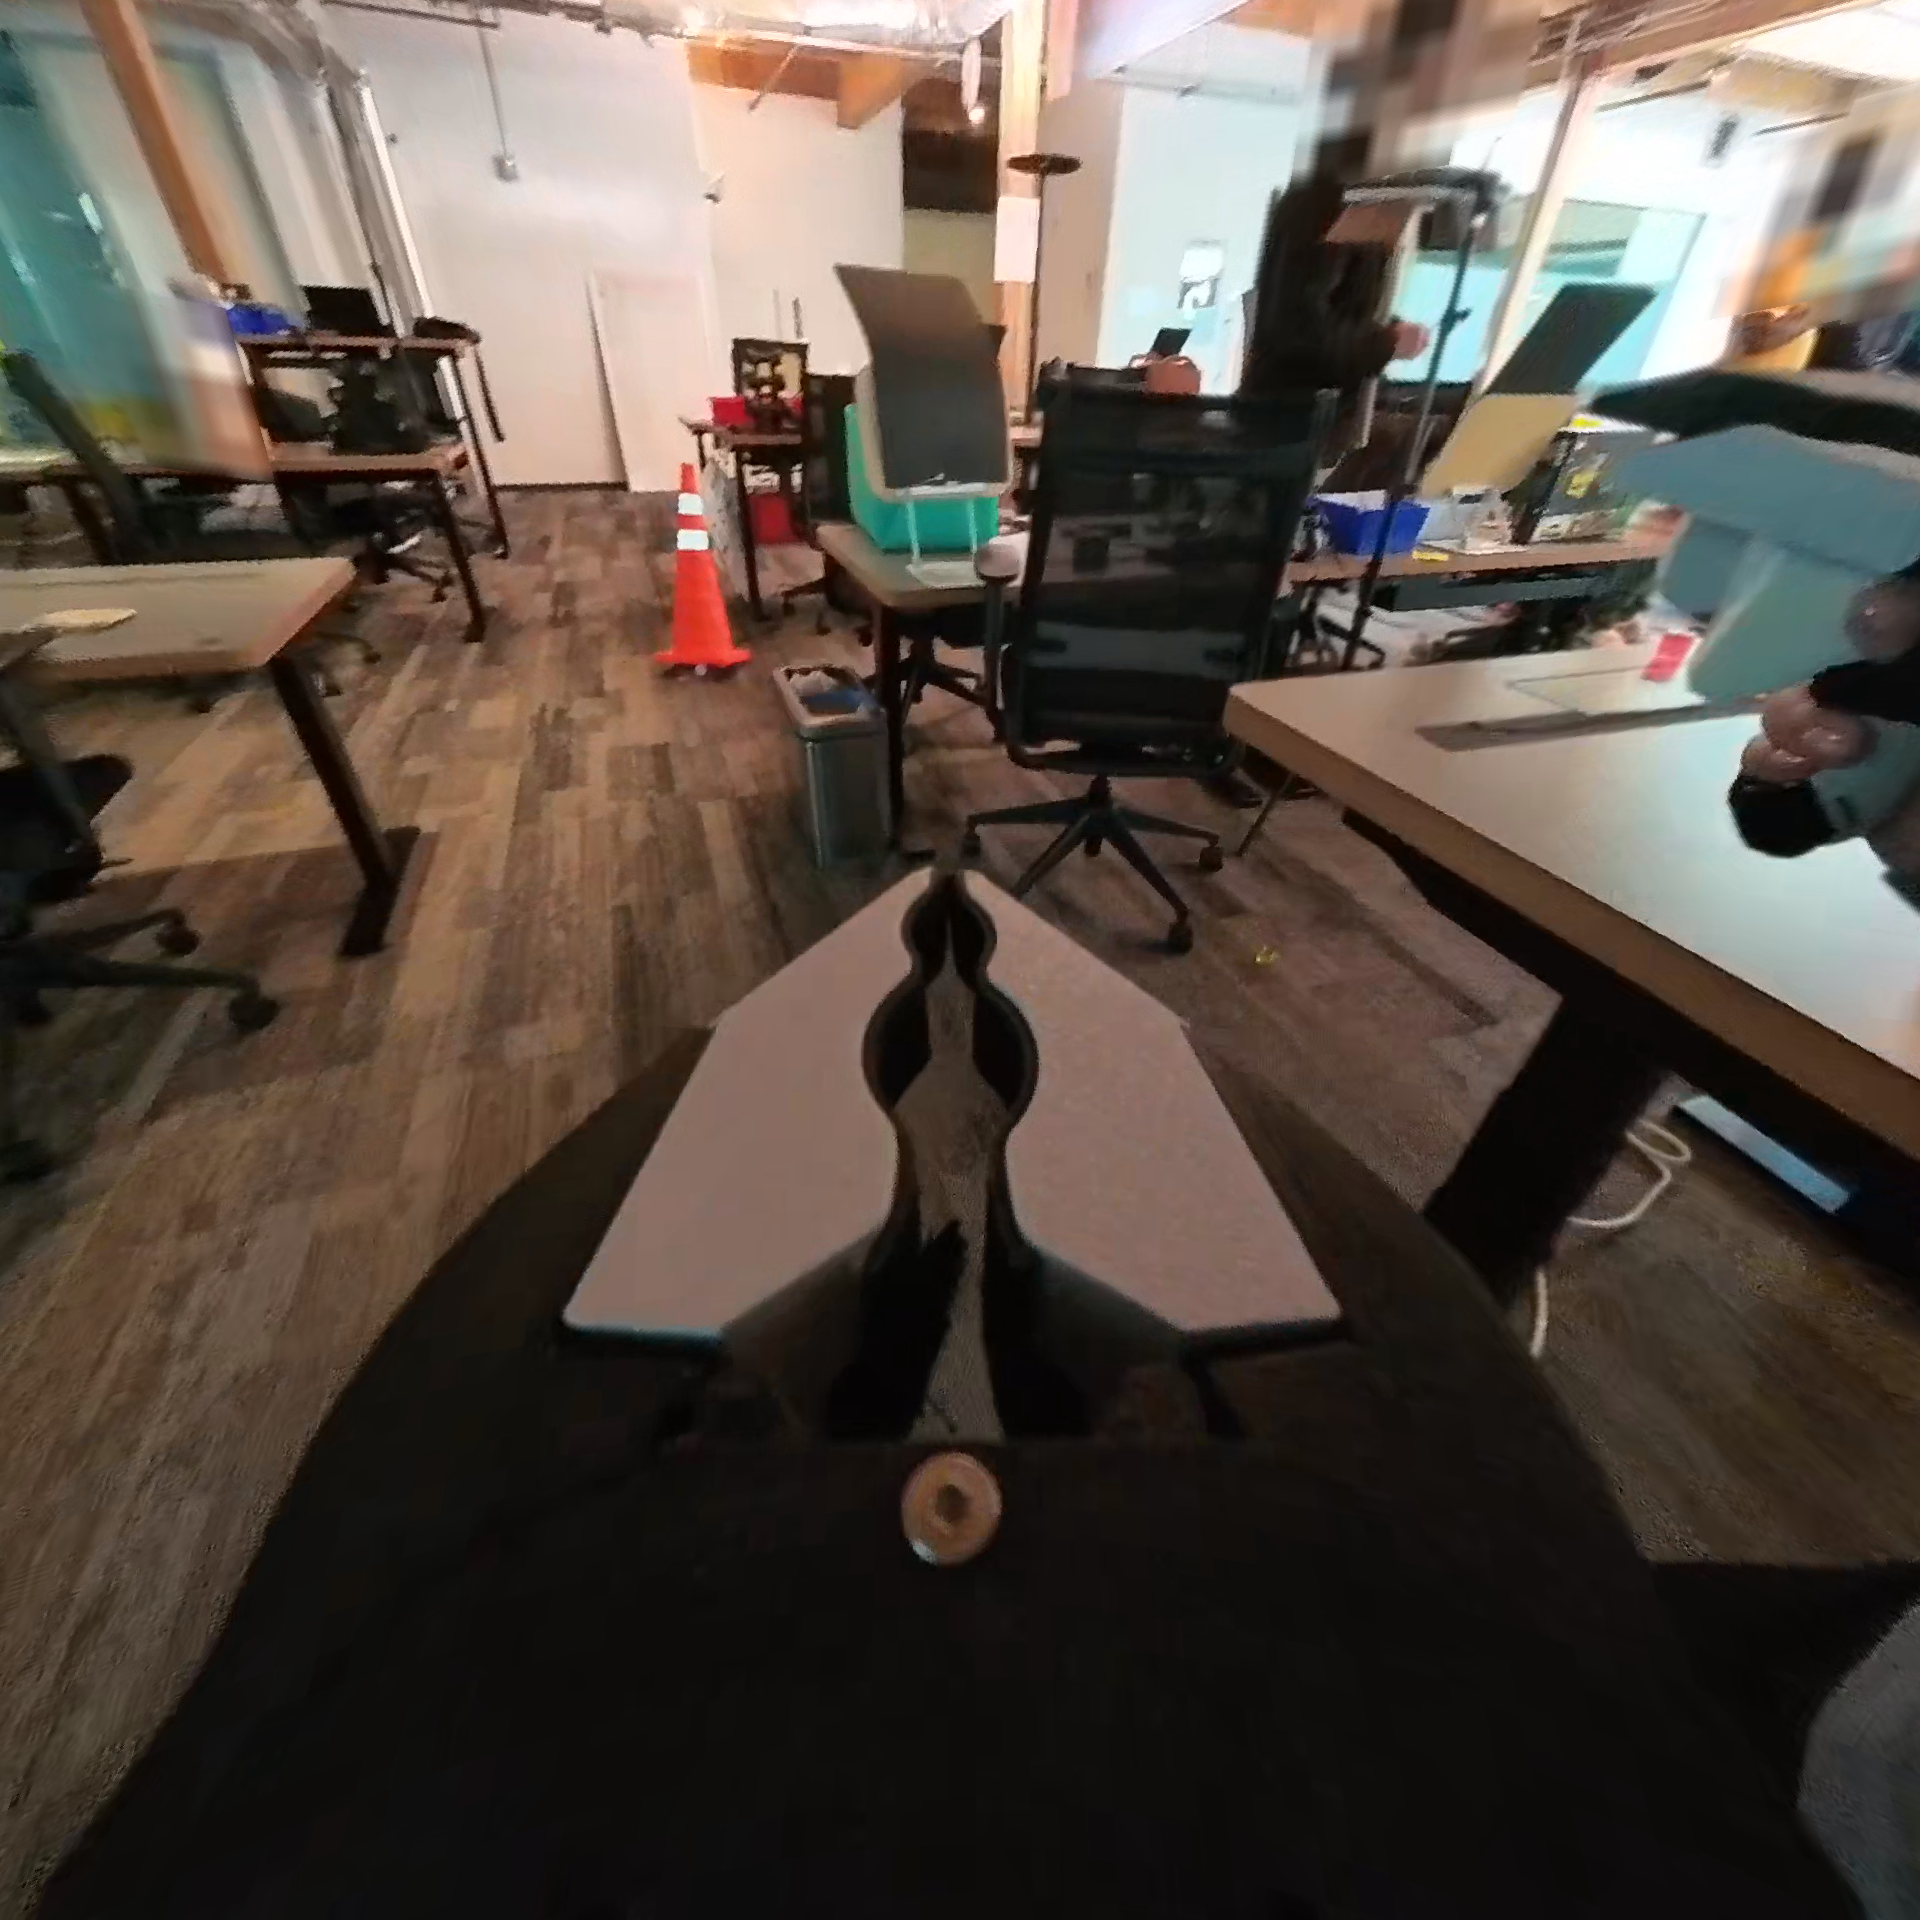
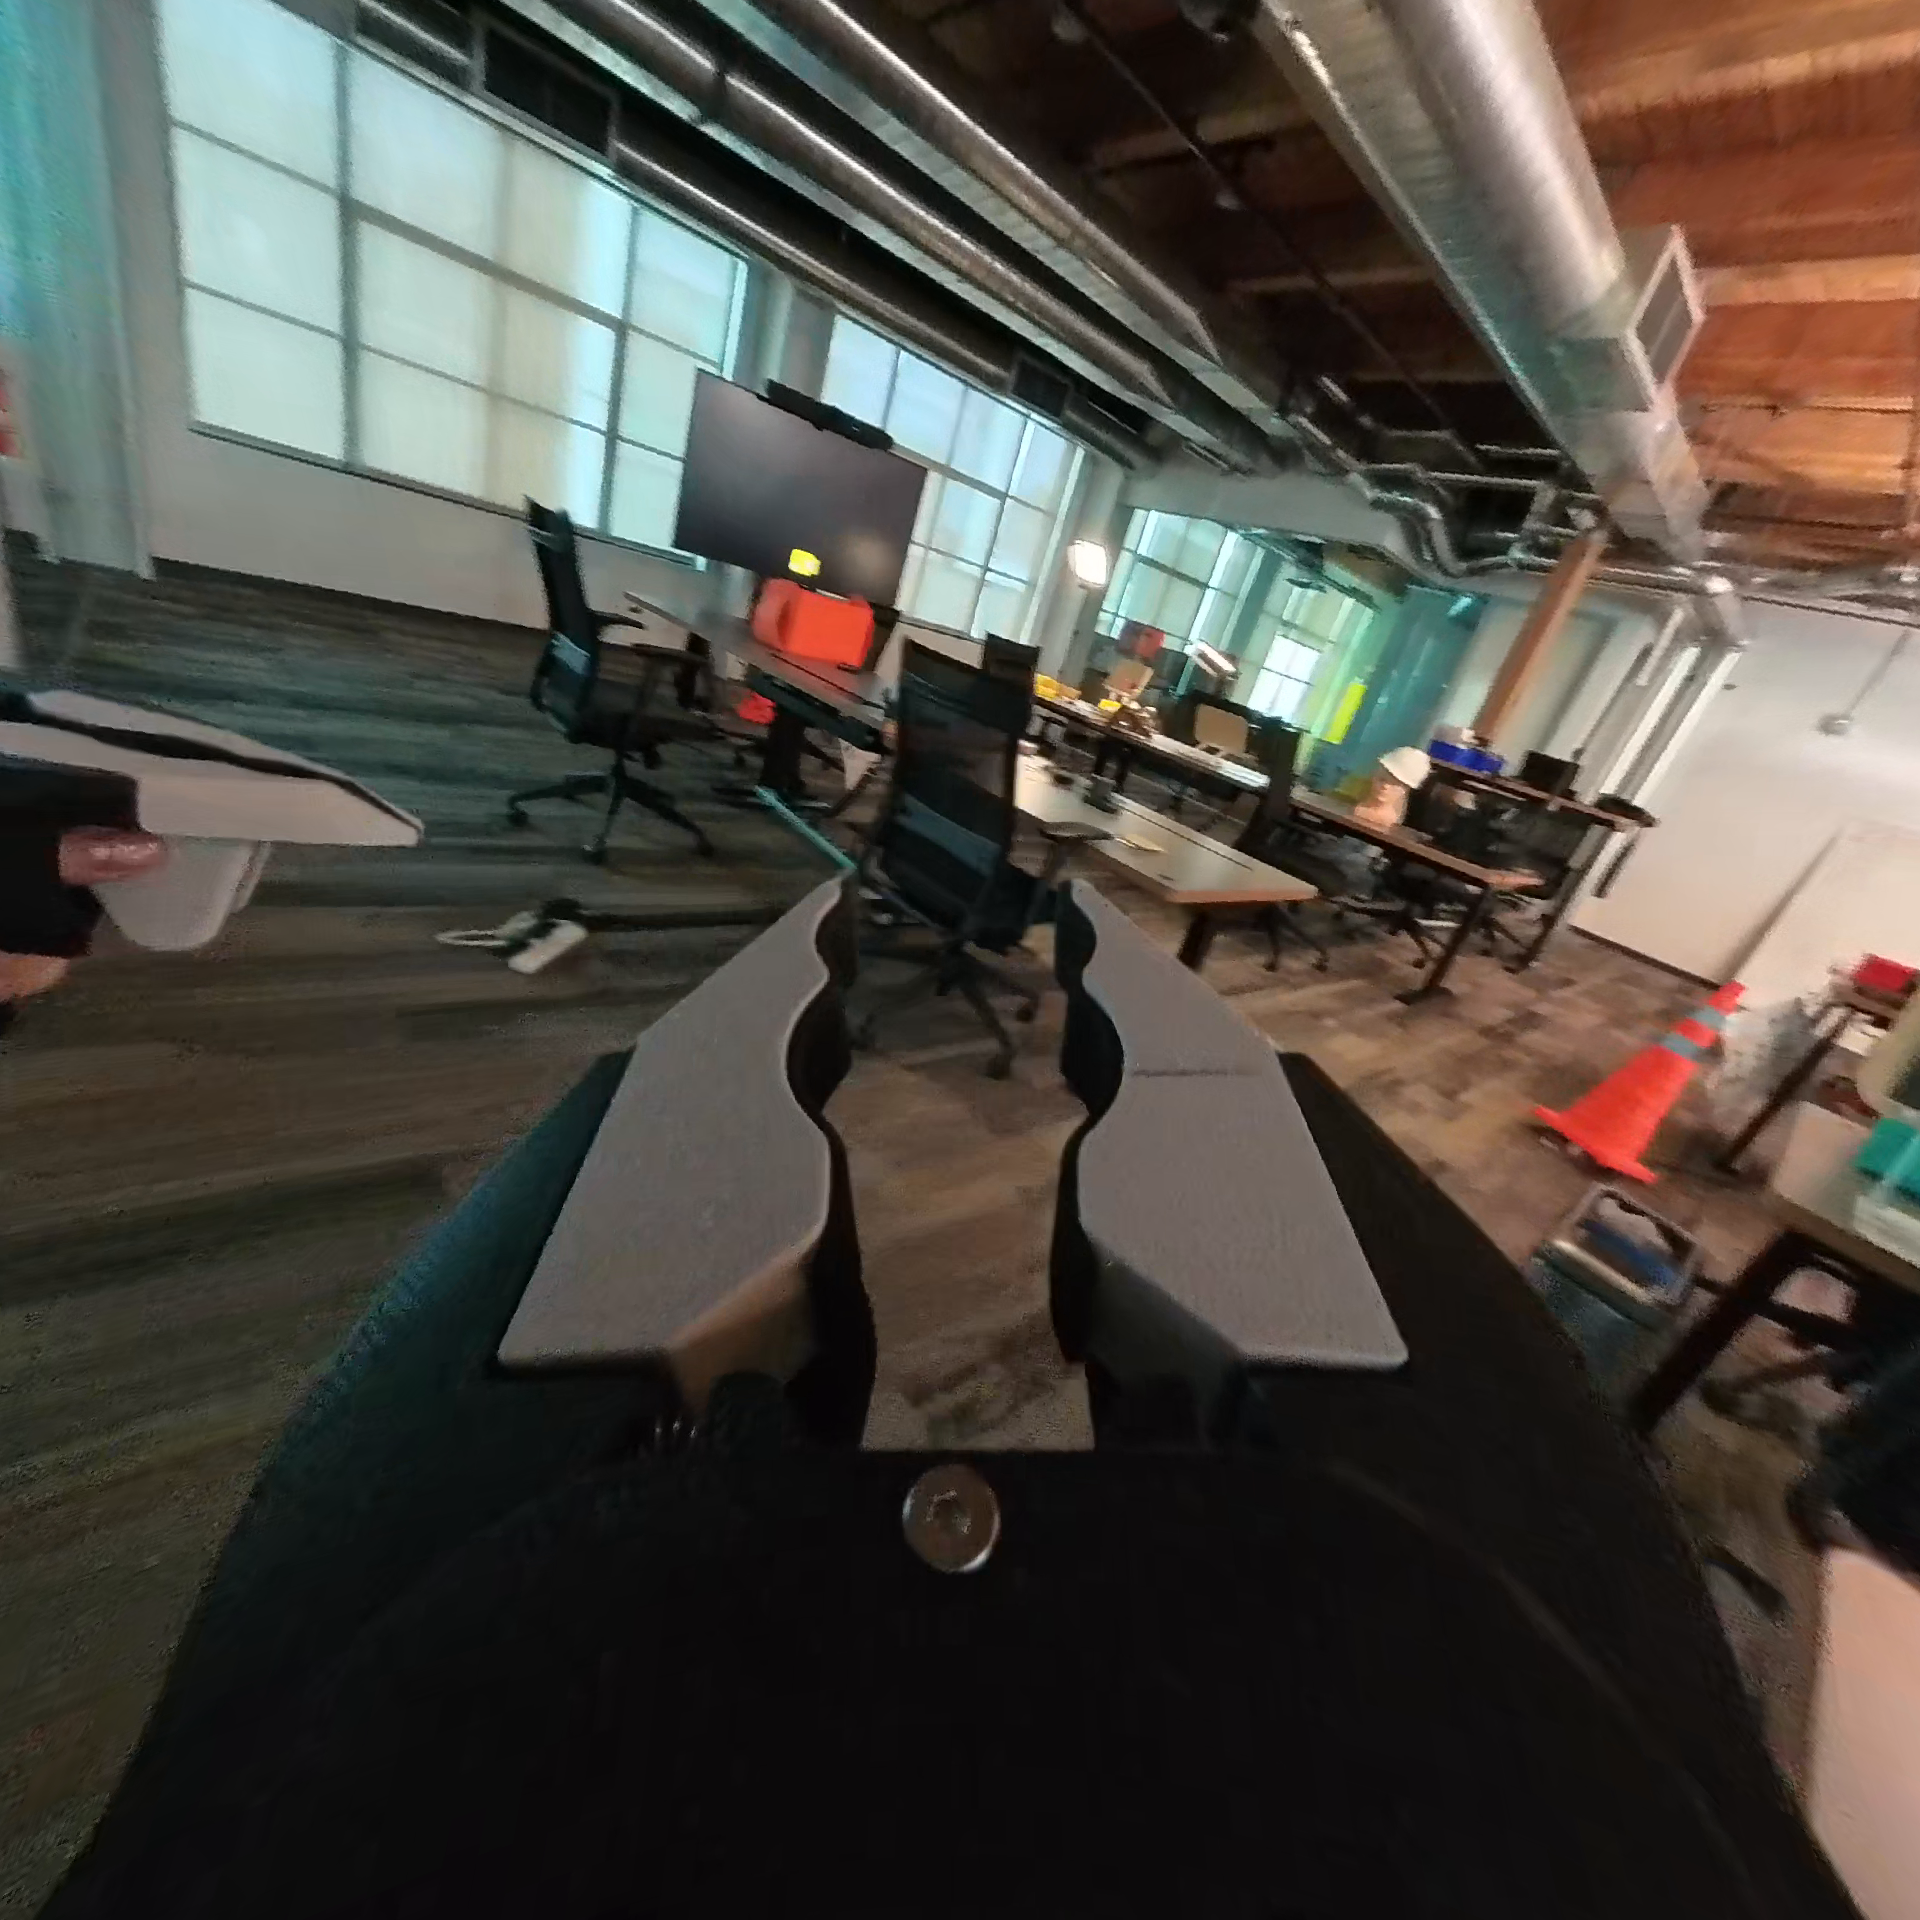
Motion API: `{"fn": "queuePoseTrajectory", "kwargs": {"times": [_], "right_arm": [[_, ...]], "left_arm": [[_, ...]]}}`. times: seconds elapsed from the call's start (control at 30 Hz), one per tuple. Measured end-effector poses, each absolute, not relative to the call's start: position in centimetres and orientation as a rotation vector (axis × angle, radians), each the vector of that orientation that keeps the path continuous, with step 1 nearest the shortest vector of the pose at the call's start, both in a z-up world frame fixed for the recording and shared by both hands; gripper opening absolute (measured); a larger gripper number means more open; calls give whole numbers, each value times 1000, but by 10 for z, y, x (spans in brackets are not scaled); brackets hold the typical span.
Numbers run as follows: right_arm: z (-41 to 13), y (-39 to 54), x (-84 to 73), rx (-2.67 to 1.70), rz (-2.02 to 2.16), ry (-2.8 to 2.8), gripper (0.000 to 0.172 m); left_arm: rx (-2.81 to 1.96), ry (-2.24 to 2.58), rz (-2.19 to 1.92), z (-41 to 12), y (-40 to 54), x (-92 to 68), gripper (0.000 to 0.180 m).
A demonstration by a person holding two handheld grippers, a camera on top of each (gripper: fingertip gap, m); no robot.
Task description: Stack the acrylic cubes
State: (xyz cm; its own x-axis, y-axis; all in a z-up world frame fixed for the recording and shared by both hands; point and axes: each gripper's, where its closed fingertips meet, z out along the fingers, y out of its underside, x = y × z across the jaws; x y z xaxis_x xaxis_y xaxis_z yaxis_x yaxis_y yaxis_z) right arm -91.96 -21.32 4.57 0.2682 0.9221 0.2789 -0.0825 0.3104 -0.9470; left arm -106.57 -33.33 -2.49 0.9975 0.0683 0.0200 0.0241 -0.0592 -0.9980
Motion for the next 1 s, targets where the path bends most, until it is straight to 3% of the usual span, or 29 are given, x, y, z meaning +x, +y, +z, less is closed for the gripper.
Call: {"fn": "queuePoseTrajectory", "kwargs": {"times": [0.33, 0.6, 0.77, 1.0], "right_arm": [[47, 21, -915, -1217, 576, -828, 33], [16, 149, -961, -1339, 505, -616, 37], [11, 240, -997, -1337, 382, -427, 54], [10, 305, -973, -1398, 147, -194, 75]], "left_arm": [[-1565, 31, -169, -5, -82, -1128, 0], [-1579, 46, -243, -31, 55, -1223, 30], [-1649, 83, -405, -42, 165, -1304, 54], [-1766, 289, -505, -43, 311, -1350, 59]]}}
